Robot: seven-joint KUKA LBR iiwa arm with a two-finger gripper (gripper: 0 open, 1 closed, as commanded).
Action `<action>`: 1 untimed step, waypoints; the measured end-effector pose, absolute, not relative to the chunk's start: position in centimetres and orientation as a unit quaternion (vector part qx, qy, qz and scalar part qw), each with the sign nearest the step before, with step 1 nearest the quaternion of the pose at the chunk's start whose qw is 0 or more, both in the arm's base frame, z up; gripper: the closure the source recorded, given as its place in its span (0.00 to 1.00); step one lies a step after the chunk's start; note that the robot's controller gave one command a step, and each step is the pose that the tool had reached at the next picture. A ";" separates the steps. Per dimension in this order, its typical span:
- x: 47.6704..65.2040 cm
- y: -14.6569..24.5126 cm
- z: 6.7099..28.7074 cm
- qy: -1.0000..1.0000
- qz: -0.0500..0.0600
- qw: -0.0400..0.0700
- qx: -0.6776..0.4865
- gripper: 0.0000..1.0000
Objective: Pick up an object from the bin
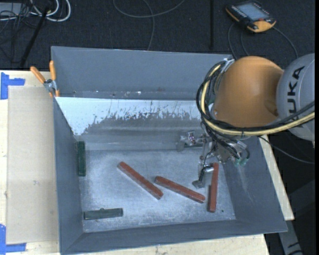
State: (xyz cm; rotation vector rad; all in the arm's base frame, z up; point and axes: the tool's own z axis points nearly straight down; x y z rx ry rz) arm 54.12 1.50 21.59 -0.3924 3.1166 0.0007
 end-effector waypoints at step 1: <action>51.2 2.9 22.1 0.984 0.001 -0.003 -0.176 0.00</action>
Offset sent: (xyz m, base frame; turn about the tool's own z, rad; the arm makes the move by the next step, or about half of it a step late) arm -0.0039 -0.0254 -0.1332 -0.2996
